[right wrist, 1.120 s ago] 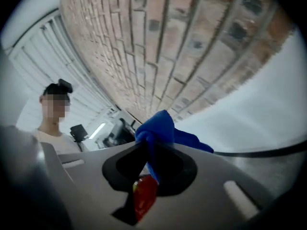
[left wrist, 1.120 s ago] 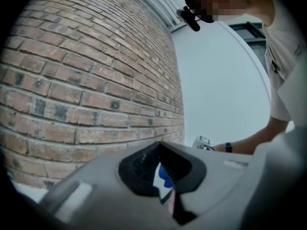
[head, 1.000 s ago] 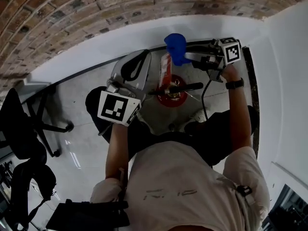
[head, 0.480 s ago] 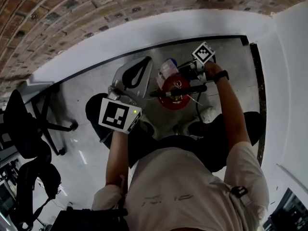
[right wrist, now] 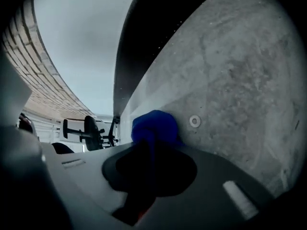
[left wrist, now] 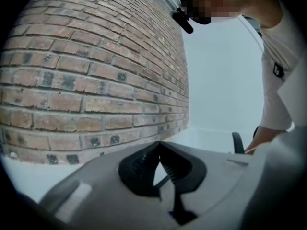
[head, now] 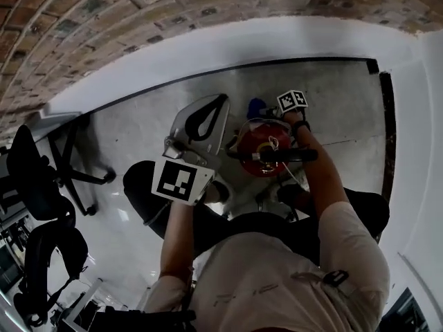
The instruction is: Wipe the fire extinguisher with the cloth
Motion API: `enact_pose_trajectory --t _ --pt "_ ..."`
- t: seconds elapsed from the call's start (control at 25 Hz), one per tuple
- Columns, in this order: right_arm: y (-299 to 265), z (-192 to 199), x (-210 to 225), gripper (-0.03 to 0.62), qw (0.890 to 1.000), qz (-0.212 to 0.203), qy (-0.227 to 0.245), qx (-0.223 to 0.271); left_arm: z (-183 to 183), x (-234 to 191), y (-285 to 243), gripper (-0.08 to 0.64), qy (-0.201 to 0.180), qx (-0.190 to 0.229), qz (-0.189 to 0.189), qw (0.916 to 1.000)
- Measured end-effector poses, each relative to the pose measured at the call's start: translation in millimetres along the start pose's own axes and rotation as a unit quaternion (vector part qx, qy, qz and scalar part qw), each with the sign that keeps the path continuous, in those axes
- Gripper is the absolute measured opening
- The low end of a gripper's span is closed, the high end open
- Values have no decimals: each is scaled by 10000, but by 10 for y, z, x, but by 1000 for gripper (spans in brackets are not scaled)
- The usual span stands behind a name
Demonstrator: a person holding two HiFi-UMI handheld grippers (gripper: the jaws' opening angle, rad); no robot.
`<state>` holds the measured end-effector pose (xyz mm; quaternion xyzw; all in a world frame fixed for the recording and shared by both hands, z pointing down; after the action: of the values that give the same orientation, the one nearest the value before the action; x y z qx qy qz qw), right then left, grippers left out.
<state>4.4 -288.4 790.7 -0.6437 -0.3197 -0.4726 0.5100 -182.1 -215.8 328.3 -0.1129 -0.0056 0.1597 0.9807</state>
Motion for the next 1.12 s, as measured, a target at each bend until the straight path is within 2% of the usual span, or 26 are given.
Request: enact_pose_trajectory --t 0.12,0.16,0.2,0.32,0.4,0.48,0.6,0.68,0.76,0.84,0.92,1.04,1.12 --pt "68 -149 -200 46 9983 245 447 -265 22 -50 43 0 137 57 -40 9999" --pt "150 -232 -366 46 9976 177 620 -260 -8 -66 57 0 182 118 -53 9998" --pt "259 -329 -589 46 9969 -32 768 -190 -59 -84 67 0 226 202 -71 9995" --pt "653 -586 -1510 48 9898 -1096 914 -13 -223 -170 112 0 257 419 -177 9986" --pt "921 -689 -2208 48 9812 -1633 1012 -159 -327 -240 150 0 232 547 -236 9980" --pt "1118 -706 -2875 48 9625 -2036 1667 -653 -401 -299 222 0 276 646 -277 9971" --pt "1235 -606 -3690 48 9183 -2641 2576 -1436 -477 -385 329 0 350 760 -384 9957" --pt "1202 -532 -4045 48 8926 -2973 2850 -1833 -510 -429 366 0 356 812 -450 9950" --pt "1054 -443 -4186 48 8790 -3069 2828 -2306 -514 -457 391 0 367 823 -502 9947" --pt "815 -343 -4089 48 8752 -2783 2667 -2924 -490 -474 404 0 390 792 -548 9946" --pt "559 -291 -3833 48 8779 -2378 2377 -3408 -452 -477 395 0 400 742 -566 9948" --pt "249 -283 -3280 48 8918 -1903 1688 -3741 -387 -449 355 0 461 662 -558 9952" --pt "35 -279 -2843 48 8884 -1509 1623 -4021 -347 -431 308 0 641 650 -593 9941"
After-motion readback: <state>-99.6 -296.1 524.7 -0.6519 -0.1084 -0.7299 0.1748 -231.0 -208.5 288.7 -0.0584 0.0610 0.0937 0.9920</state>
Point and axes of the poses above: the fingertips, and each gripper's own axes: y backward along the fingers, x to its right, z out of its underside, the point moved 8 cm from there along y, backward along the fingers, and after that the axes turned 9 degrees about -z, right-handed, at the moved point
